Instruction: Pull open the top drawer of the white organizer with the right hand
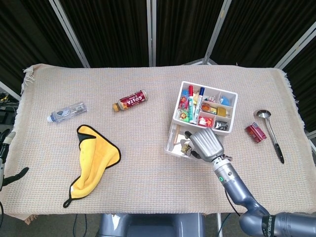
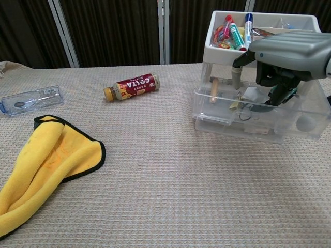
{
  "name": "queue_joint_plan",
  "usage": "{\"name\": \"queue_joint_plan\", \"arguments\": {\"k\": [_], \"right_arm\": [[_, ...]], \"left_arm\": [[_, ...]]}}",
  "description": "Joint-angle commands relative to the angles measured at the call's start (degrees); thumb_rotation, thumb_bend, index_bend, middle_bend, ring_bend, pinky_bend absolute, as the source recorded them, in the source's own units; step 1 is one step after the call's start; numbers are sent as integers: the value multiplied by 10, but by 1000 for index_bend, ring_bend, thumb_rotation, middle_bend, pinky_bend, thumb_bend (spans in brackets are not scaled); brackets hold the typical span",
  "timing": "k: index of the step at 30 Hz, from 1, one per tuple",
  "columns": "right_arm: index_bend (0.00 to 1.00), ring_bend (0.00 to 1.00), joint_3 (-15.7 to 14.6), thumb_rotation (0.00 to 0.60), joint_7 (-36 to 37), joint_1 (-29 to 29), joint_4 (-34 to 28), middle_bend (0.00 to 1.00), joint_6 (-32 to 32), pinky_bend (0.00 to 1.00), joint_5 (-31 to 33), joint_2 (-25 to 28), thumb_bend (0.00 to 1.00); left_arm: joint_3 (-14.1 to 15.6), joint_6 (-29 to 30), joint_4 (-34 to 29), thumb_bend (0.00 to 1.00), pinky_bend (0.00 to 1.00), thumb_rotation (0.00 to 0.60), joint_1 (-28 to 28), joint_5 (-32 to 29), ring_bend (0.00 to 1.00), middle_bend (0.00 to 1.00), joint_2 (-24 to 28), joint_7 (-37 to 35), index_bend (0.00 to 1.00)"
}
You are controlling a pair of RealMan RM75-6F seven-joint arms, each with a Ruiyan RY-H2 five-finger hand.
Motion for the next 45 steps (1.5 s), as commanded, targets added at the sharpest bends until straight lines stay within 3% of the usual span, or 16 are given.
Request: {"name": "queue_joint_plan", "arguments": {"k": [1, 10, 28, 45], "right_arm": [[465, 1000, -2, 600, -1, 2, 3, 1000, 1, 683, 2, -2, 164], [520, 1000, -6, 600, 0, 4, 6, 1000, 10, 683, -2, -6, 284], [564, 1000, -19, 600, -25, 5, 9, 1000, 23, 683, 7, -7, 408], [595, 1000, -31, 600, -32, -2, -20, 1000, 45, 683, -24, 5, 416]], "left_arm": [[0, 0, 0, 82, 0, 600, 0, 0, 0, 0, 0, -2, 0], [1, -1, 0, 82, 0, 600, -1, 1, 0, 0, 1, -3, 0], [3, 0, -2, 83, 0, 600, 0, 5, 0, 0, 2, -3, 0], [4, 0, -4, 83, 0, 600, -1, 8, 0, 0, 2, -2, 0]]}}
